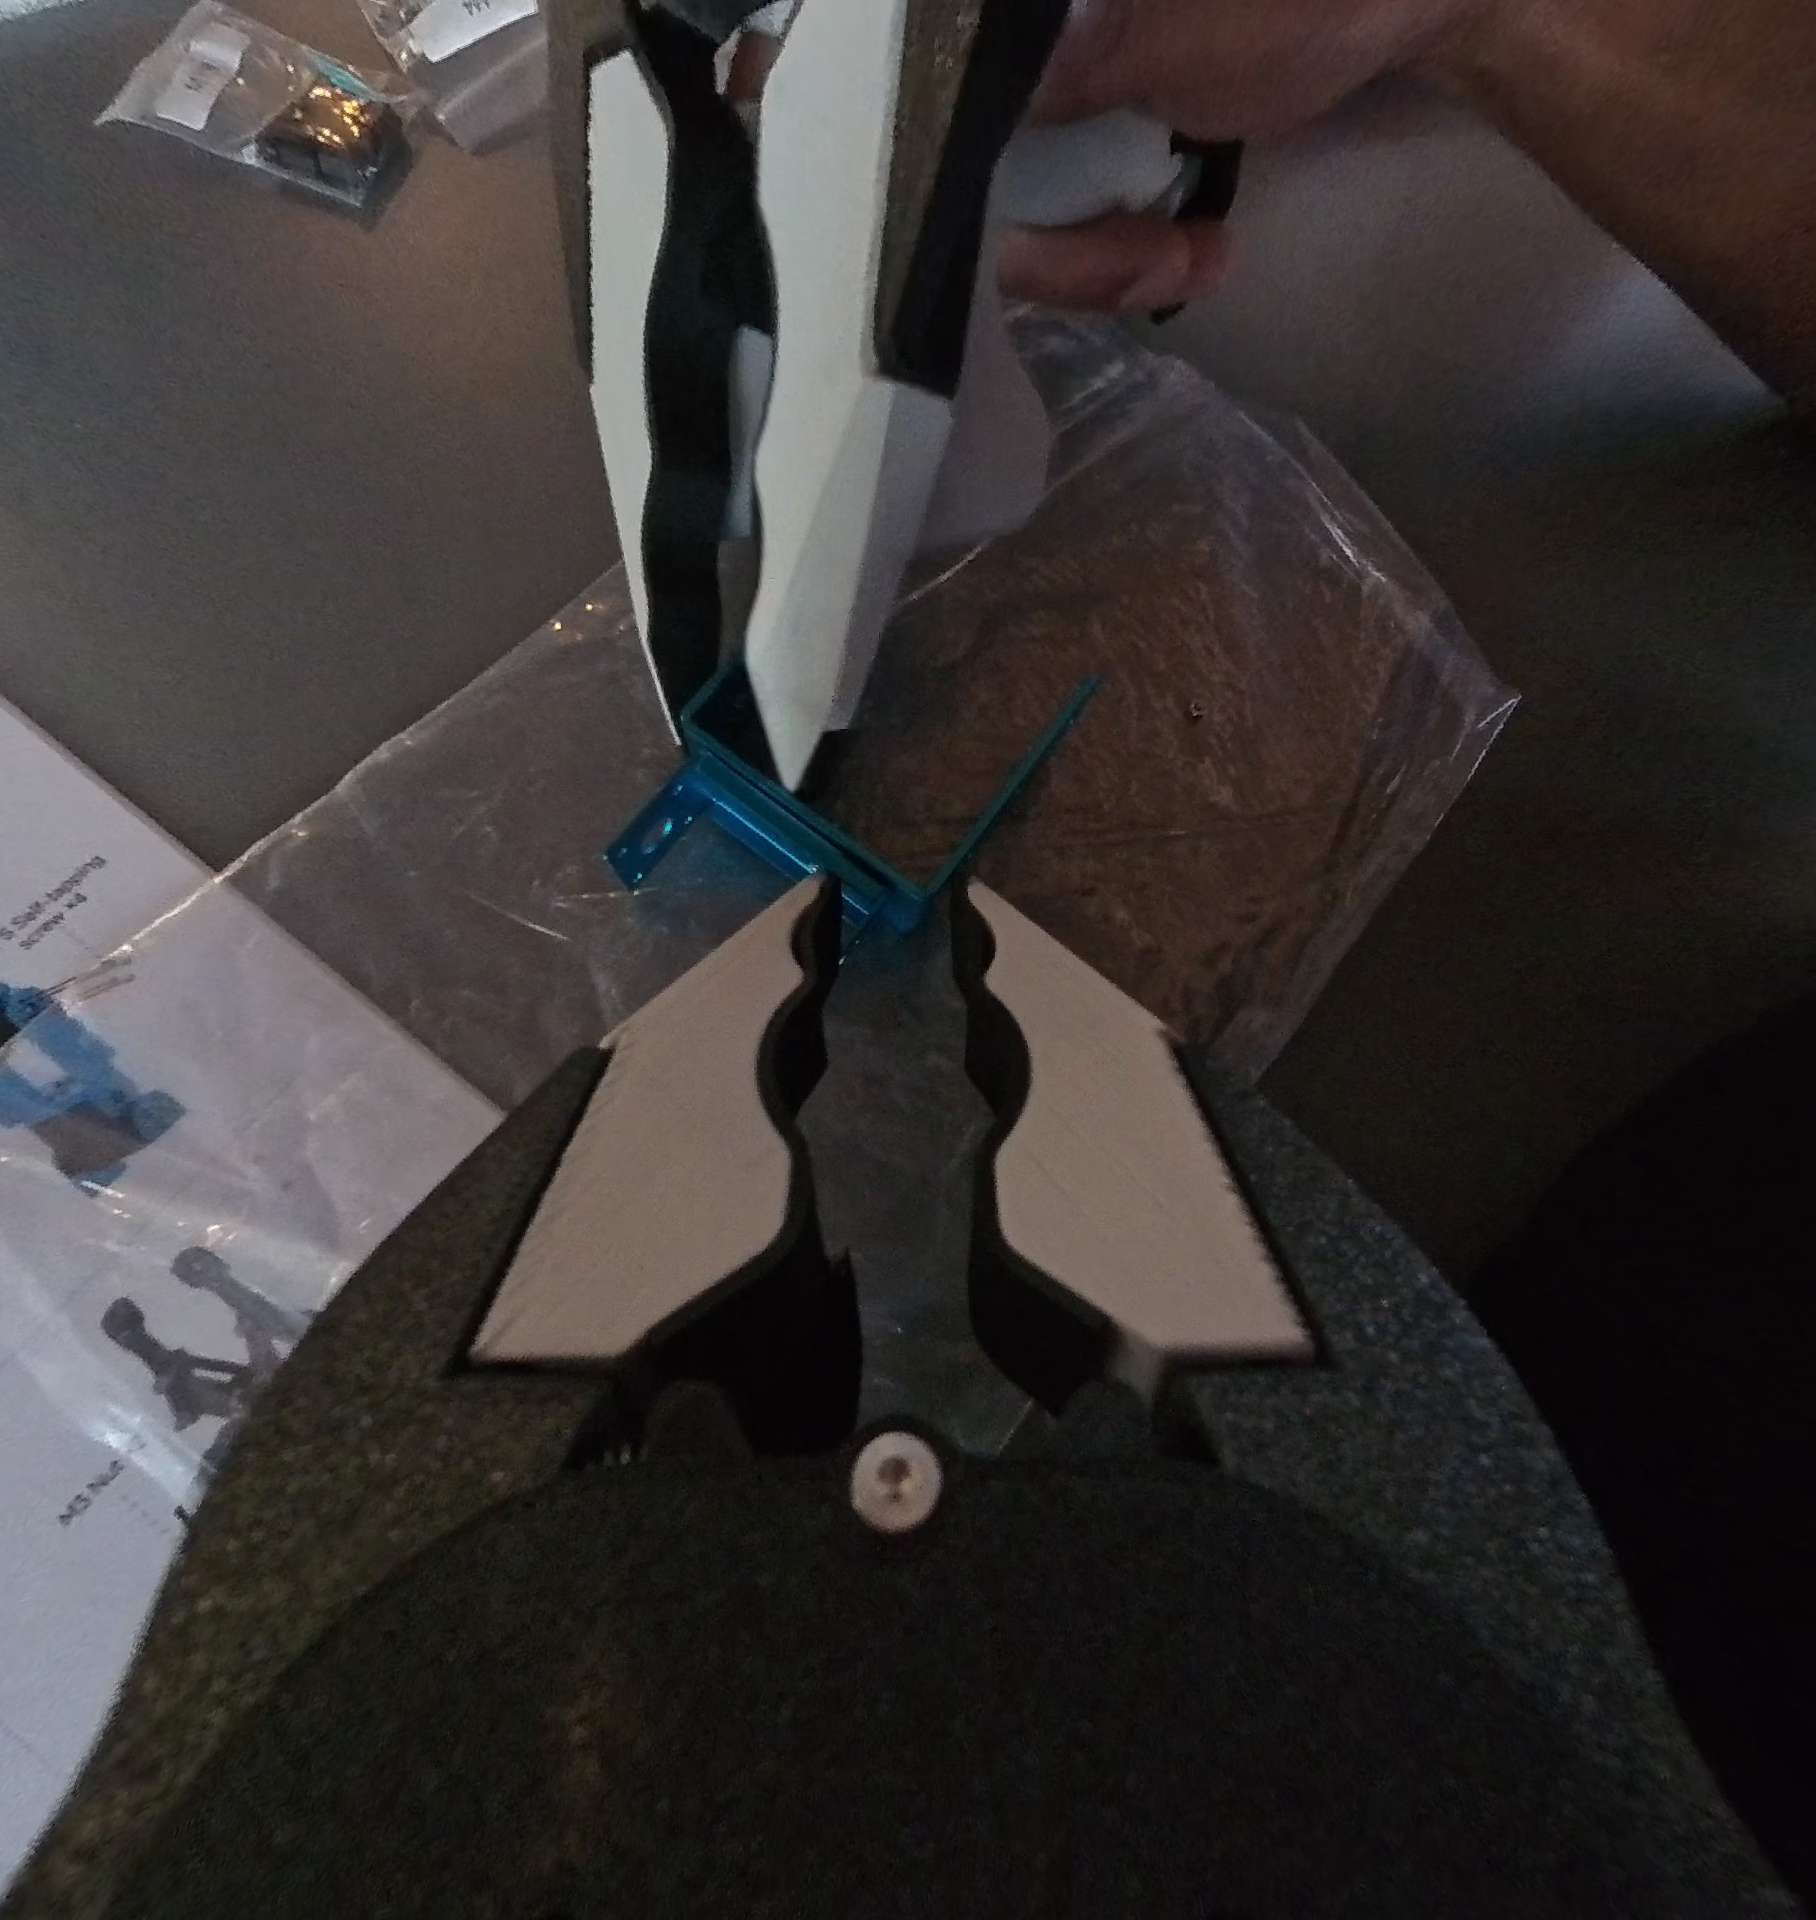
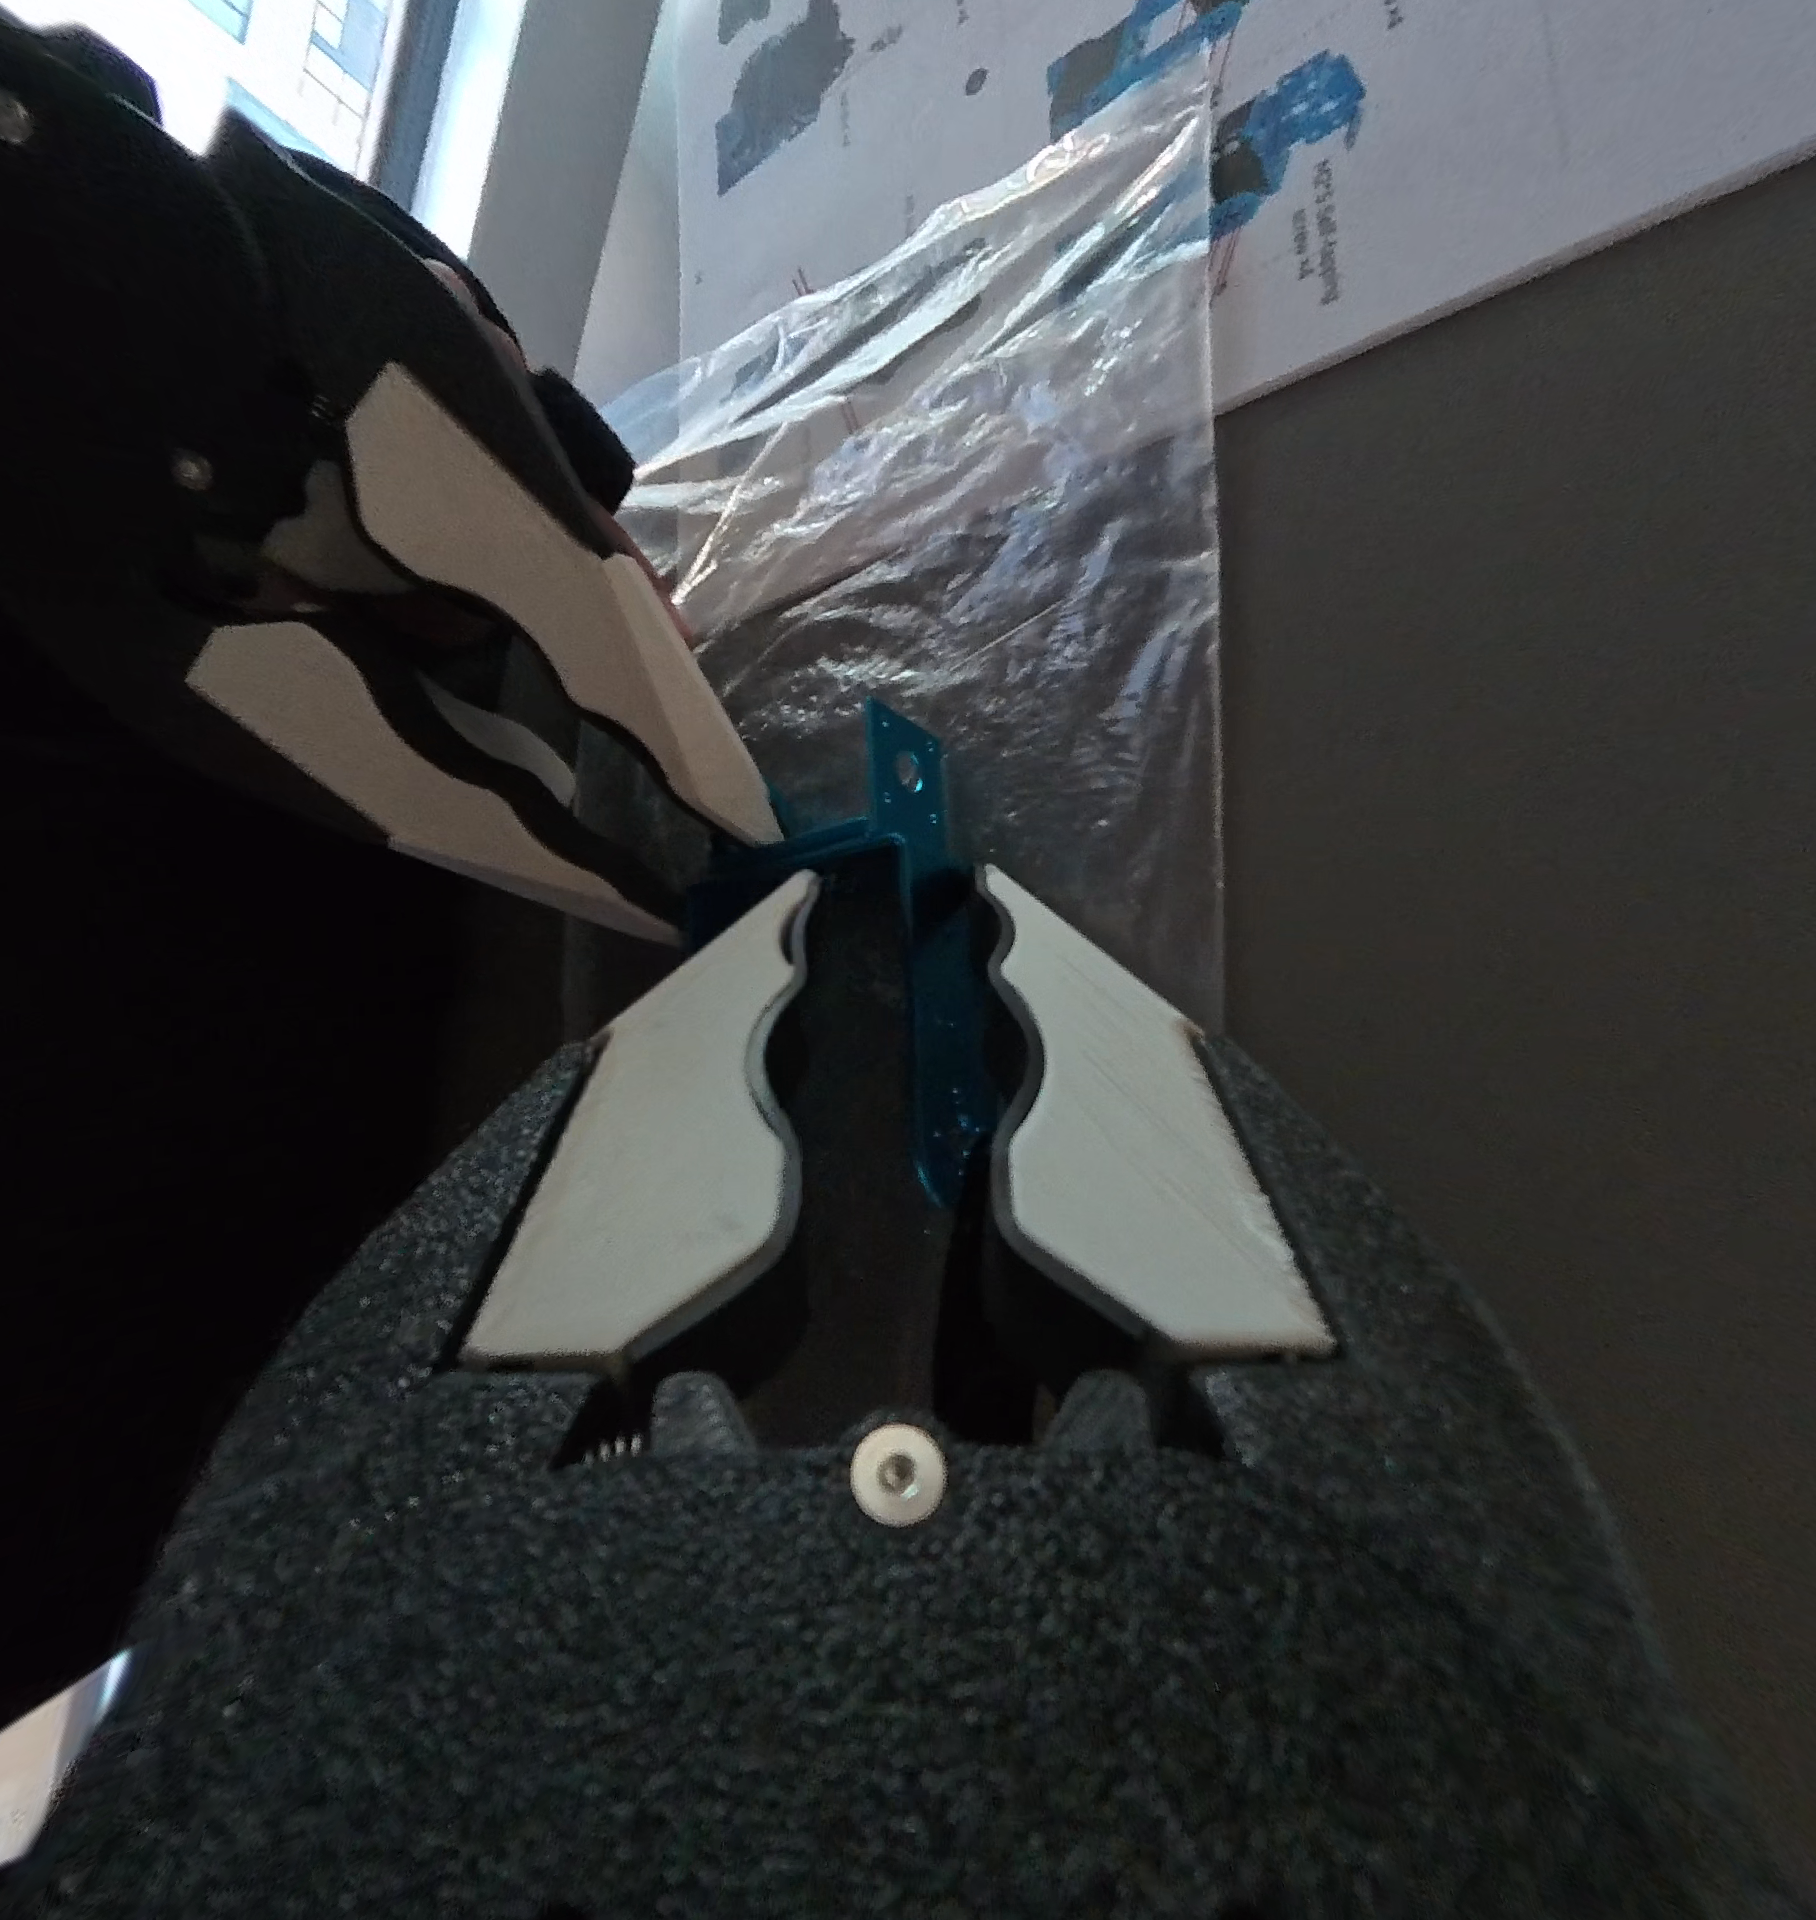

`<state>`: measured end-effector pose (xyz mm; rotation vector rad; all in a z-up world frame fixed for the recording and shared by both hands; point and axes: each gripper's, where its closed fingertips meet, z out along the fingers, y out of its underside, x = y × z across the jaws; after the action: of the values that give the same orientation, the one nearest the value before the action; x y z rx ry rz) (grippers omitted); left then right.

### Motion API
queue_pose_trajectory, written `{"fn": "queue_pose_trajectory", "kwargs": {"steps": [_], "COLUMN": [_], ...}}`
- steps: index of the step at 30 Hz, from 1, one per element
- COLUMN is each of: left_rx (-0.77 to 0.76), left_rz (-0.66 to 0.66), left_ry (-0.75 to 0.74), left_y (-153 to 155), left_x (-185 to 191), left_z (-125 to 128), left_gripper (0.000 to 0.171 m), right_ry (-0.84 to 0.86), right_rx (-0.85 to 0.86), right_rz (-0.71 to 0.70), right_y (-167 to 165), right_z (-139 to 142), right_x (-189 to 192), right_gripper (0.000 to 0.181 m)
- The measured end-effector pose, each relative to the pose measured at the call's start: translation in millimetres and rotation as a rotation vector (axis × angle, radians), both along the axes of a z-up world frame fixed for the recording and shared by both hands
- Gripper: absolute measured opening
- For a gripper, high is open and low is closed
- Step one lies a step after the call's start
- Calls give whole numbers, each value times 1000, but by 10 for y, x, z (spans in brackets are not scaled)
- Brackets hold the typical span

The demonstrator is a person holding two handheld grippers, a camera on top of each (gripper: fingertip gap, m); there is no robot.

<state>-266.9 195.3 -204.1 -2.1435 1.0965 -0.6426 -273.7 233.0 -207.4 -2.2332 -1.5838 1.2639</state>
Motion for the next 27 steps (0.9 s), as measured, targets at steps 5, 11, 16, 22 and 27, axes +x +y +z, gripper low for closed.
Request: {"fn": "queue_pose_trajectory", "kwargs": {"steps": [5,11,16,22,27], "left_rx": [-1,-8,-6,-3,-2], "left_rz": [1,-1,0,0,1], "left_ry": [-4,-7,-7,-4,-3], "left_y": [5,-5,2,3,12], "left_x": [-3,3,2,-1,-5], "left_z": [1,-1,-2,-2,-1], "left_gripper": [20,19,19,20,20], "right_ry": [-15,-2,4,9,-10], "right_rx": [9,24,-4,-11,19], "right_rz": [-23,6,-3,1,-5], "right_y": [59,0,5,-10,18], "right_z": [-24,4,8,15,6], "right_x": [12,8,0,-1,-7], "right_gripper": [12,24,25,30,25]}}
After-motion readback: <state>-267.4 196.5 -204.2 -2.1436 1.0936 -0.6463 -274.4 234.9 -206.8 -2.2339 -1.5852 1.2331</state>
